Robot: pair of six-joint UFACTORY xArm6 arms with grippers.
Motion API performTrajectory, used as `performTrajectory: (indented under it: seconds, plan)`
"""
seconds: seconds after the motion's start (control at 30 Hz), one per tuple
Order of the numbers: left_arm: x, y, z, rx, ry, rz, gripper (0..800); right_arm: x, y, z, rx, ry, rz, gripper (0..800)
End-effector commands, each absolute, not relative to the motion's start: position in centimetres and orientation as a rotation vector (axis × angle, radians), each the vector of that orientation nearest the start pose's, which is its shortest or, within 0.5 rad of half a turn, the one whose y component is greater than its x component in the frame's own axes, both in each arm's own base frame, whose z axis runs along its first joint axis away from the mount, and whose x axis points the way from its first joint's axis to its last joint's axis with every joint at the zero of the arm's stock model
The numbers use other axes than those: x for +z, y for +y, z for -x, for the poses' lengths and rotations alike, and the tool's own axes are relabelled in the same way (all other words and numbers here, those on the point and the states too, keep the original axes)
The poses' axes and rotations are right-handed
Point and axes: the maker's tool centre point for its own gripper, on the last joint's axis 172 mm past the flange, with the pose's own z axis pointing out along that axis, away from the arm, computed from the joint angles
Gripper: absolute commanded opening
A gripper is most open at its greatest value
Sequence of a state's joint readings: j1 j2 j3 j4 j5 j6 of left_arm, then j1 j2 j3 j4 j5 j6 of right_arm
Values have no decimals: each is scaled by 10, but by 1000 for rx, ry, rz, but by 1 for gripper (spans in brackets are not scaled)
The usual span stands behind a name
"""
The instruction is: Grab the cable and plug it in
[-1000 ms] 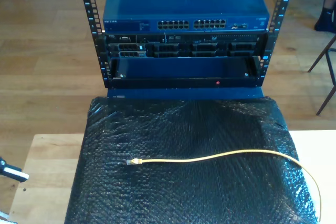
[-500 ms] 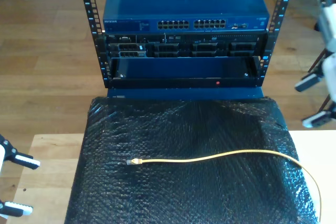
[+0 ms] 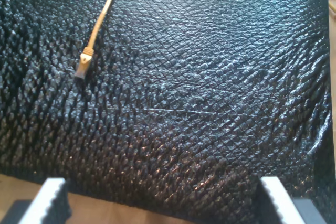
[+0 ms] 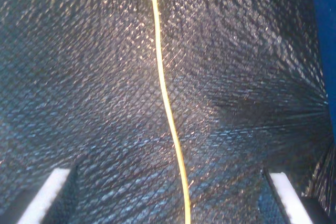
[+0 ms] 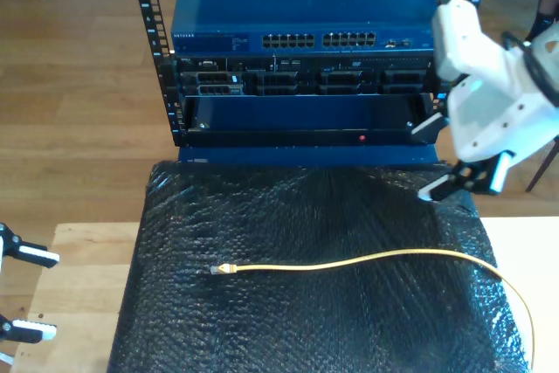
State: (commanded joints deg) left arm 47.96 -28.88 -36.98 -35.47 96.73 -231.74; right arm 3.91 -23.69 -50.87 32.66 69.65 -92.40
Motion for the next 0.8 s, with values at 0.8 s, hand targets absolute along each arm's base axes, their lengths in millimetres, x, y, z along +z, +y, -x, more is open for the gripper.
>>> performTrajectory:
  seconds: [0.8]
  plan:
    - [224,41,-251,778,-1454,-2014,800,225,273,-377,-344,-2144,2001,790]
